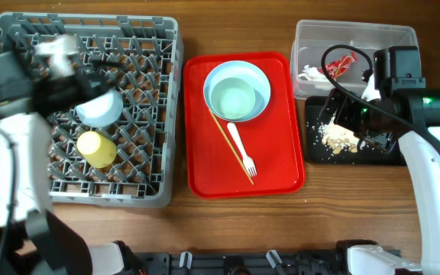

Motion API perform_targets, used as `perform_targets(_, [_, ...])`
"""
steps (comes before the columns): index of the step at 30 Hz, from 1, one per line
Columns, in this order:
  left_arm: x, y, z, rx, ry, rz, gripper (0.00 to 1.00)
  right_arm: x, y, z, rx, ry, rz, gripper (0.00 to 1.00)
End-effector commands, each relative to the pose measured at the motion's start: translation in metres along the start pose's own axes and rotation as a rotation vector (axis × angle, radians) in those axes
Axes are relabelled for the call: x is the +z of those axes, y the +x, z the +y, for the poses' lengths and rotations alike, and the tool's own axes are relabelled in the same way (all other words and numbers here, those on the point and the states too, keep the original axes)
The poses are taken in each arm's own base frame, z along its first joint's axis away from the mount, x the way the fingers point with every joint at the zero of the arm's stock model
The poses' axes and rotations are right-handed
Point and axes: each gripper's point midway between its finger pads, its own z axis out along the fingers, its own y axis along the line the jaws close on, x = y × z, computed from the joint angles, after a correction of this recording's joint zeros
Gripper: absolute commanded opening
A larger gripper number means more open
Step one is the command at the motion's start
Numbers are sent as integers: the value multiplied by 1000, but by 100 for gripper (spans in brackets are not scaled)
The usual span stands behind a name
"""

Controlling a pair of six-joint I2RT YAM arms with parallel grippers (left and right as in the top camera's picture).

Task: Sort waste into correct bins and load items into the dishwasher rack
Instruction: 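Grasp the larger light-blue bowl on the tray with the left gripper, then place the larger bowl in the rack with the left gripper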

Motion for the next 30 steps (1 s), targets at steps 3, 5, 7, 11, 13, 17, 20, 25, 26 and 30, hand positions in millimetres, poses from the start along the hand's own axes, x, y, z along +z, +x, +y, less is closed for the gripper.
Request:
perform_targets(3, [95,42,-59,353,-265,102,100,-6,-1,1,2,-9,-10,100])
perform_targets(5, [133,66,-81,454,-269,132,100,-6,-1,1,2,-7,-7,100])
perform_targets(7, [171,94,-97,519,-232,173,100,-6,-1,1,2,-7,-7,100])
perform_targets(11, [229,144,-89,559,-195,267,97,-6,-1,1,2,-7,-7,100])
perform_targets(13, [243,167,-73,552,-213,332,92,-6,-1,1,2,-7,-7,100])
perform_targets(17, [251,191,-44,529,-266,418,62,-6,-1,1,2,-7,-7,100])
perform_targets(20, [250,189,-40,534,-292,412,25,-6,-1,1,2,-7,-7,100])
perform_targets(25, [249,183,-47,539,-282,392,4,-6,-1,1,-1,-7,-7,100])
perform_targets(26, [247,179,-51,542,-275,380,4,-6,-1,1,-2,-7,-7,100])
perform_targets(30, [220,141,-95,555,-191,268,4,-6,-1,1,-2,-7,-7,100])
